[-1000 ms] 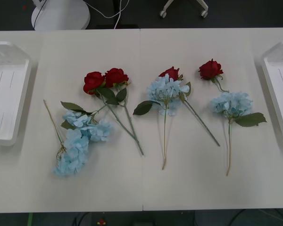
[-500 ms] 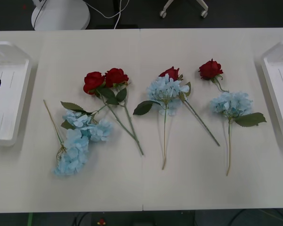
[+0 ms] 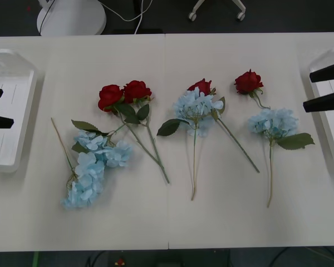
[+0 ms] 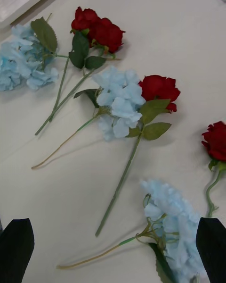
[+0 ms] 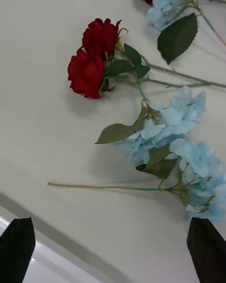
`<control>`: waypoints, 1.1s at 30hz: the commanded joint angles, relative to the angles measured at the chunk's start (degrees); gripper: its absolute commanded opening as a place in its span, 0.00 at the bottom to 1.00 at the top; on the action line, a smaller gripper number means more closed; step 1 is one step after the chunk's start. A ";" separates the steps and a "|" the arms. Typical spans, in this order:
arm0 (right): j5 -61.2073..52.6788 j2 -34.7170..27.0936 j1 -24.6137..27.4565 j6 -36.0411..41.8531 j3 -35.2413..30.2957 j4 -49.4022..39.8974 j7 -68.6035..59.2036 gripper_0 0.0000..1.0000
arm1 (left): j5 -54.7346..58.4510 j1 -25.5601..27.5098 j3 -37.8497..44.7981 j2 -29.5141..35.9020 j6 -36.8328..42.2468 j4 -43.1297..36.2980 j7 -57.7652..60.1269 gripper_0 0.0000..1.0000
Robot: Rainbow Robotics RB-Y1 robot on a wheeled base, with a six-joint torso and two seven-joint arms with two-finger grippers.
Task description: Put the red flowers into the right box and the blue flowers into the left box
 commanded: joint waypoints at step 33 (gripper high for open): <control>35.36 17.15 -36.68 -7.15 27.60 44.40 -11.29 1.00 | -9.78 -0.86 -4.58 -8.98 1.25 8.94 -8.77 1.00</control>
